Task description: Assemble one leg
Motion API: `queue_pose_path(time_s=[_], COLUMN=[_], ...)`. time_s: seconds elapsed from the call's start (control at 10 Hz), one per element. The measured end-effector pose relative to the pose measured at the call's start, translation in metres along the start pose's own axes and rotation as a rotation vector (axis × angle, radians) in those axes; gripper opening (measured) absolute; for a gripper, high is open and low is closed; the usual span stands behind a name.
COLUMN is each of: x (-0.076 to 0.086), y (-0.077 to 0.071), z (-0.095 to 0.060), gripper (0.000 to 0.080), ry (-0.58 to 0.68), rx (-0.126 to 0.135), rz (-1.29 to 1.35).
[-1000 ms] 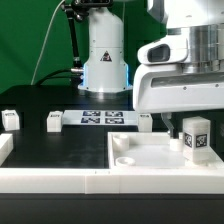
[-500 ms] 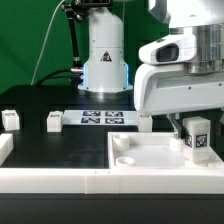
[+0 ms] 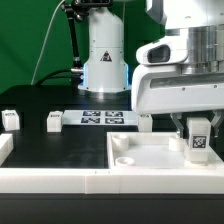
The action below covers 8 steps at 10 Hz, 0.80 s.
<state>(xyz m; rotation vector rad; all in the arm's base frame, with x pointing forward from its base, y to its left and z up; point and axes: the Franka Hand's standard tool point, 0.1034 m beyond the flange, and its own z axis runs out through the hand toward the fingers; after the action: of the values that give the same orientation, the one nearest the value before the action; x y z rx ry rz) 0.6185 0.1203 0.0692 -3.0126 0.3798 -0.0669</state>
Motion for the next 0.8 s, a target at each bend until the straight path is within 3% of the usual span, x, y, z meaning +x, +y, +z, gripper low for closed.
queue_pose_path(time_s=[0.8], x=[-0.0012], y=[-0.0014], z=[0.0015], gripper=[0.0295], ry=[-0.024], rx=[0.029], rz=[0.824])
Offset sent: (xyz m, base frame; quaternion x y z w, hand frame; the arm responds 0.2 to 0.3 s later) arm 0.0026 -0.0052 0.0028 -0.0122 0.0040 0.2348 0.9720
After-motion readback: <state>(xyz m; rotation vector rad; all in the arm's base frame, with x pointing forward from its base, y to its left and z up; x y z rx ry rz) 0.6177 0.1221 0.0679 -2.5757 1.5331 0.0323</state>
